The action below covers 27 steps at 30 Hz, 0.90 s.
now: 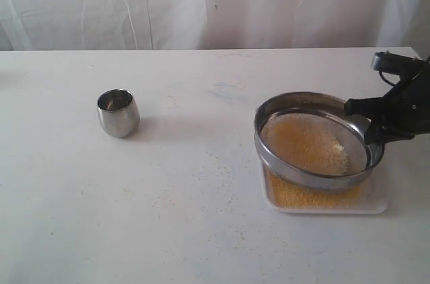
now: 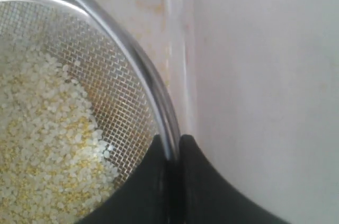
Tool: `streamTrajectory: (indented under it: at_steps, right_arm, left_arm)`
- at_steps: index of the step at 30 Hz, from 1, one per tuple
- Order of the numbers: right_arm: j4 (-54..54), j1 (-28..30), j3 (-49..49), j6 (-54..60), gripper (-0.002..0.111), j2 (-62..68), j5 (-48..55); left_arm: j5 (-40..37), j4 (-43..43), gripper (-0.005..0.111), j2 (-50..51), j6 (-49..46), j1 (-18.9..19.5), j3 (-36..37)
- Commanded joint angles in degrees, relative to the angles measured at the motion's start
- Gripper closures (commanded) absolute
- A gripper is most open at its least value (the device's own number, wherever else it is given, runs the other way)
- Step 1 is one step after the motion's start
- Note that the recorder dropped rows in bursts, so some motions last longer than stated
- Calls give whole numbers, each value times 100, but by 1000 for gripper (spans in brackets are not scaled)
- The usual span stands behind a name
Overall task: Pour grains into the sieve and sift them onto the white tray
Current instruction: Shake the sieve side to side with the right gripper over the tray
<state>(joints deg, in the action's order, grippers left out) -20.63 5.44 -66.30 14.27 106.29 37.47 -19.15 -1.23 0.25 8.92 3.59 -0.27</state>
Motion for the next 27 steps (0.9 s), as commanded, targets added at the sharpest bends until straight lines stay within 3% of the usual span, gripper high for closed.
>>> streamTrajectory:
  at_steps: [1,3,7,12,17,19,22,27]
  right_arm:
    - [-174,93,-90,-255,108,-105,384]
    - [-173,93,-42,-64,108,-105,684]
    - [-169,145,-52,-12,108,-105,-443]
    - [-166,144,-12,-48,108,-191,682]
    - [-178,198,-82,-49,108,-204,-565]
    - [-178,198,-106,-419,108,-268,-132]
    - [-178,156,-79,-103,108,-289,613]
    - [-178,150,-103,-160,108,-288,-543]
  left_arm:
    - [-181,36,107,-25,9,-33,27]
    - [-181,36,107,-25,9,-33,27]
    - [-181,36,107,-25,9,-33,27]
    - [-181,36,107,-25,9,-33,27]
    - [-181,36,107,-25,9,-33,27]
    - [-181,36,107,-25,9,-33,27]
    - [-181,36,107,-25,9,-33,27]
    - [-181,36,107,-25,9,-33,27]
